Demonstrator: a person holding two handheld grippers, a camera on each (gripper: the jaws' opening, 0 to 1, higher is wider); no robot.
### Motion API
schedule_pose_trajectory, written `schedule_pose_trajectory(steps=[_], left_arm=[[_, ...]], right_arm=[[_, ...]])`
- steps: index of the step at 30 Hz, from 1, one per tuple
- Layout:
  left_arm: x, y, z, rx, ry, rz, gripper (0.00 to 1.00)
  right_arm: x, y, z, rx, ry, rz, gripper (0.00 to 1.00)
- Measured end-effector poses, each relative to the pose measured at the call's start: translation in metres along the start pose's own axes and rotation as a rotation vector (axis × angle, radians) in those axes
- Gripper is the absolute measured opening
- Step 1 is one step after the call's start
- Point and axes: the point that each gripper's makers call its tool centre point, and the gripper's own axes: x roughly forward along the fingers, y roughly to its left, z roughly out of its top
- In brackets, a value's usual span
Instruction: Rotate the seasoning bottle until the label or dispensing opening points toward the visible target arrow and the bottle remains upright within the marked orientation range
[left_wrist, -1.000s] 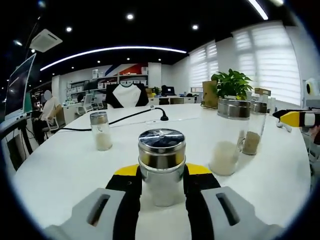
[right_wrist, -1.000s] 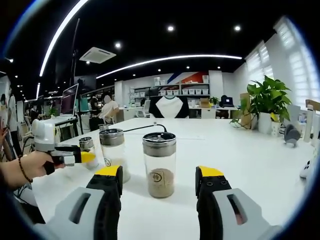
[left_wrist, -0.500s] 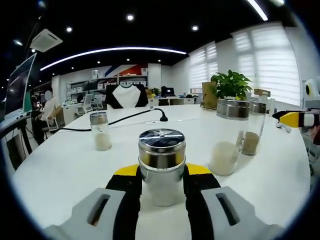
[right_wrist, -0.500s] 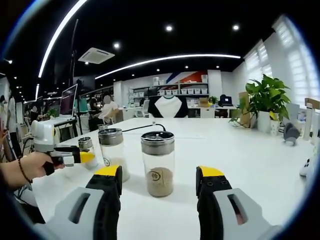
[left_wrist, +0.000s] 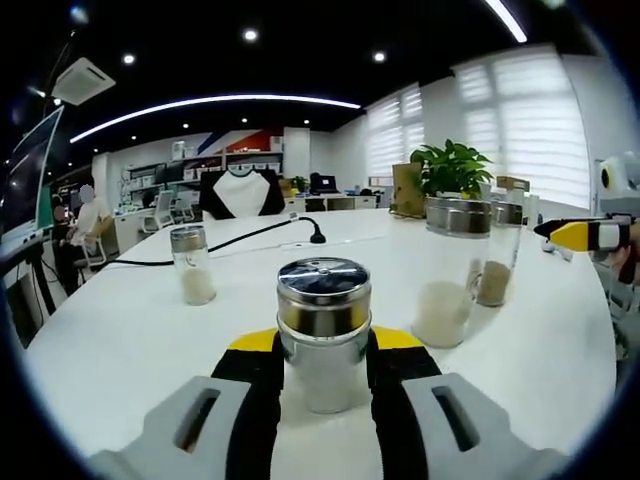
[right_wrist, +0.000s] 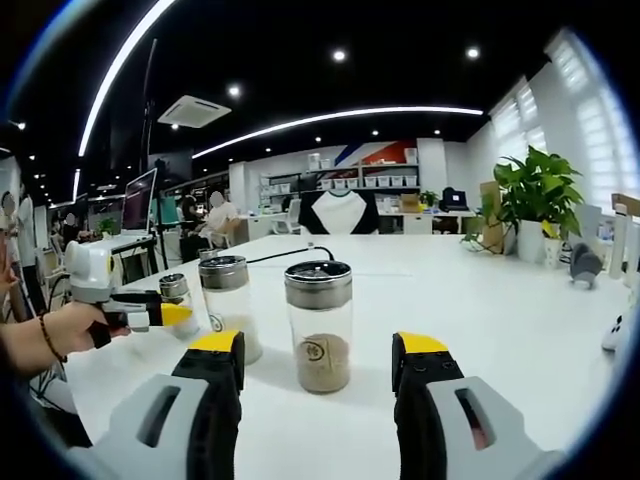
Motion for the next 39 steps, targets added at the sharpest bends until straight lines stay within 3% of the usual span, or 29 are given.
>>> schedule_pose_trajectory(steps=[5,31,39], left_arm=[[0.0004,-0.0007,-0.0001,0.011,0.009,-0.034,0.34],[0.0035,-0.0084,0.0013,0.080,-0.004,-0.391,0.34],[0.0036,-0.0086,0.0011,0.102,-0.006,-0.476,0.34]], right_arm=[[0.0007,0.0005,0.0000,0.008,0.001,0.006,0.60],[-0.0010,0.0041,-0.0031,0.004,0.010,0.007,0.60],[-0.0012,0.0042,-0.0028,0.004,0.009,0.003,0.60]])
